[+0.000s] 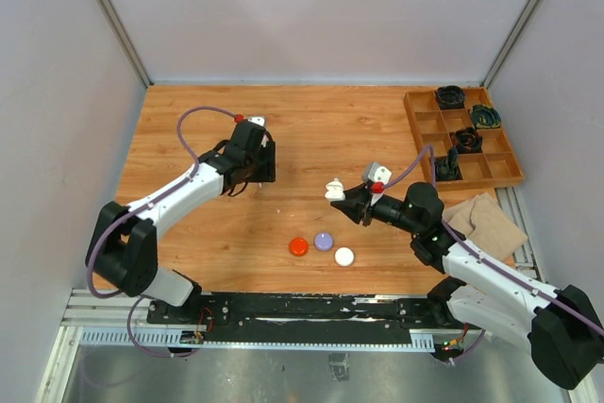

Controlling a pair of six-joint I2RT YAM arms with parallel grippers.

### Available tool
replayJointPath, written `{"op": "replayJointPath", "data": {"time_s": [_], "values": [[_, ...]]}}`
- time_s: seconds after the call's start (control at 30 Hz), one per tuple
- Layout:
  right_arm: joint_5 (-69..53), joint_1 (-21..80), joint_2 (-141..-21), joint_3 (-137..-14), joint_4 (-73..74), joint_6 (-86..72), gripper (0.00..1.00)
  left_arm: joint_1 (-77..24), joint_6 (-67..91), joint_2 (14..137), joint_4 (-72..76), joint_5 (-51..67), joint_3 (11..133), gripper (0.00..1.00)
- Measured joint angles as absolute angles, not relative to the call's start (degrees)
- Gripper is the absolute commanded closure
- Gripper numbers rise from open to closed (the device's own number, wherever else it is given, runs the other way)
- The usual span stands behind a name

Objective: Insert the wireless bluetooth earbuds into the charging case
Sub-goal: Pick up the earbud from the center of the board.

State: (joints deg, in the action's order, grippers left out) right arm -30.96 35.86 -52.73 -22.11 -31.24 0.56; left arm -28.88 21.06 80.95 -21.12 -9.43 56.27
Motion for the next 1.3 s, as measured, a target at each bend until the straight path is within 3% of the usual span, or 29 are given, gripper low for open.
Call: {"op": "replayJointPath", "data": {"time_s": [0.53, 1.3], "values": [[-27.2, 35.9, -52.1, -21.6, -32.0, 0.5, 0.88, -25.3, 19.7, 101.3, -26.0, -11.3, 67.7, 0.57], [-27.0, 35.9, -52.6, -21.6, -31.6, 0.5, 0.87, -22.4, 17.8, 108.4, -27.2, -6.4, 71.2, 0.70]]}}
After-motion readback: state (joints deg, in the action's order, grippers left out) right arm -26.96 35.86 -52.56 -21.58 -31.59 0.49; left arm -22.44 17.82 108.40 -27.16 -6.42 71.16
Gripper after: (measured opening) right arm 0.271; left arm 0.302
